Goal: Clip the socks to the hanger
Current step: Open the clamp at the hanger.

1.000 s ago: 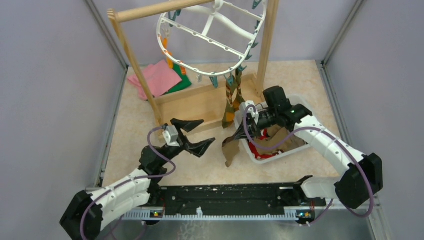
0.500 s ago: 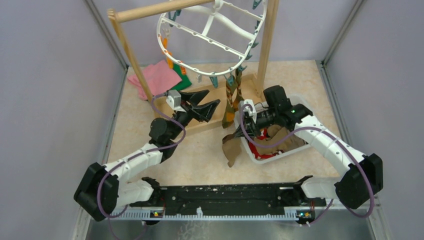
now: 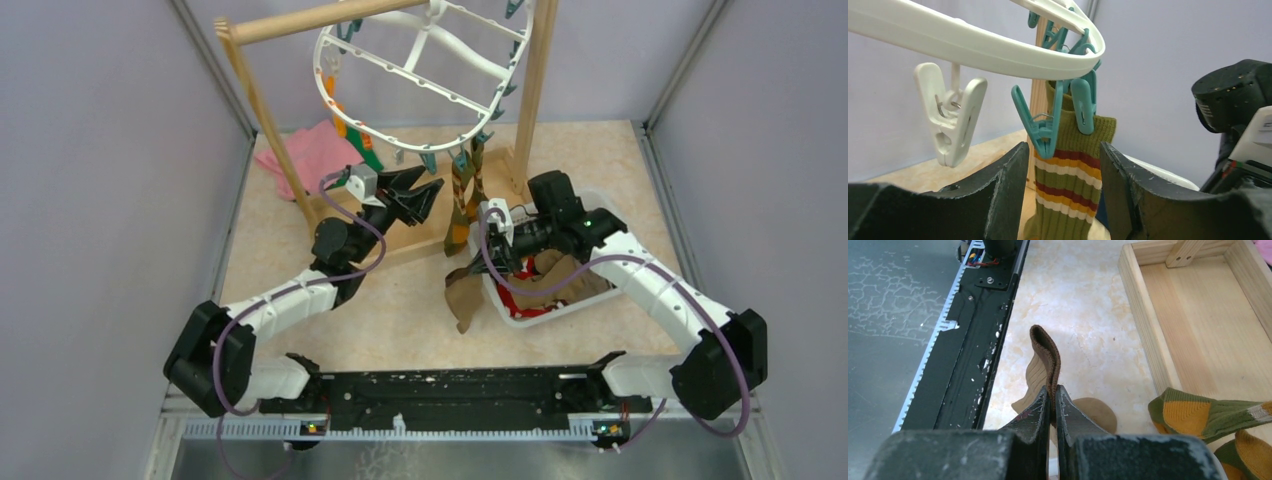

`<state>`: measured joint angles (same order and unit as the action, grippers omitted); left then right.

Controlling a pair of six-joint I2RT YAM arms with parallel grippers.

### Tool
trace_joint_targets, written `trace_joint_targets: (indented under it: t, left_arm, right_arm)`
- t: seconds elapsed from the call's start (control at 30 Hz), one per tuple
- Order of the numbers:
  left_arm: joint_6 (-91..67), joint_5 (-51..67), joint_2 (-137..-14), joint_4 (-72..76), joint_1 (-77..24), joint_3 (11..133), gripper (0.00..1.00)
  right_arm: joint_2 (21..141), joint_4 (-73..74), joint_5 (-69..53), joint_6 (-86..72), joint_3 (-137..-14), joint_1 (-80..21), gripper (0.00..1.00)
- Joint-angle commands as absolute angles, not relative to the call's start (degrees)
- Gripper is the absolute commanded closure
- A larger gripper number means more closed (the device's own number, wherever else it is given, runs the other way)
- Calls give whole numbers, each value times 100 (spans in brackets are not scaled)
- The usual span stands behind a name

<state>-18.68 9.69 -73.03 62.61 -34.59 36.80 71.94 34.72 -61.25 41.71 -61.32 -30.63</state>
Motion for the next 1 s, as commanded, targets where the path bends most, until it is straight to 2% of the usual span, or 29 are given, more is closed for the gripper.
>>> trace_joint_targets:
  t: [0.0, 0.8, 0.97]
  left_arm:
    - [-1479, 771, -7453, 6609, -3439, 4060, 40]
    - [-1411, 355, -7845, 6759, -3443, 4586, 39]
    - [-1396, 241, -7902, 6836, -3442, 4589, 47]
  right_arm:
    - [7013, 3296, -6258, 4148, -6456, -3080, 100]
    - [7005, 3357, -6336, 4208, -6460, -3088, 100]
    - [6996, 3382, -6353, 4227, -6461, -3079, 100]
